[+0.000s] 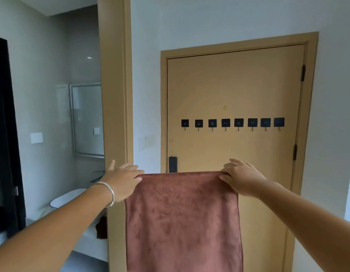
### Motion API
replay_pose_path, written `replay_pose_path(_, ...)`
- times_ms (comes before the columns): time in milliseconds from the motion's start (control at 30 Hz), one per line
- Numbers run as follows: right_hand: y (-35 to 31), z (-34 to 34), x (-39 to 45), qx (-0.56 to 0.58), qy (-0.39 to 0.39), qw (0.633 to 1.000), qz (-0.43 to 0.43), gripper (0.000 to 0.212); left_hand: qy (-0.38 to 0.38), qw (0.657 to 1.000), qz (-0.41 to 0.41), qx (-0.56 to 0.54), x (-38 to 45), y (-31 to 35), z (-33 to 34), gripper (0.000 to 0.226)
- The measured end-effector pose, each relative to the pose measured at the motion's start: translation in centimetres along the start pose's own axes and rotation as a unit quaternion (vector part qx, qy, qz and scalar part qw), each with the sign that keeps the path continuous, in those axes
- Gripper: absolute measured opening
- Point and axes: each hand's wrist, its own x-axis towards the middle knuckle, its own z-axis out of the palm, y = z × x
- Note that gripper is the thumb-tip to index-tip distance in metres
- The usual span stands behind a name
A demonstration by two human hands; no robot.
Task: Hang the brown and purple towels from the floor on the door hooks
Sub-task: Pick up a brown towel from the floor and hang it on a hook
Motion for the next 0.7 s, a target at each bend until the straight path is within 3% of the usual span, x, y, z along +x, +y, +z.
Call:
replay_pose_path(500,8.8,9.6,22.8,0.017,-0.008,1.0,0.01,0.042,0.003,1.0,0.003,0.028,25.5,-2.4,7.8,0.045)
replay_pose_path(700,11.3,13.5,31.4,0.001,-0.003,0.999,0.036,0.04,0.036,0.999,0.034,0.018,36.9,-4.3,11.0,0.044)
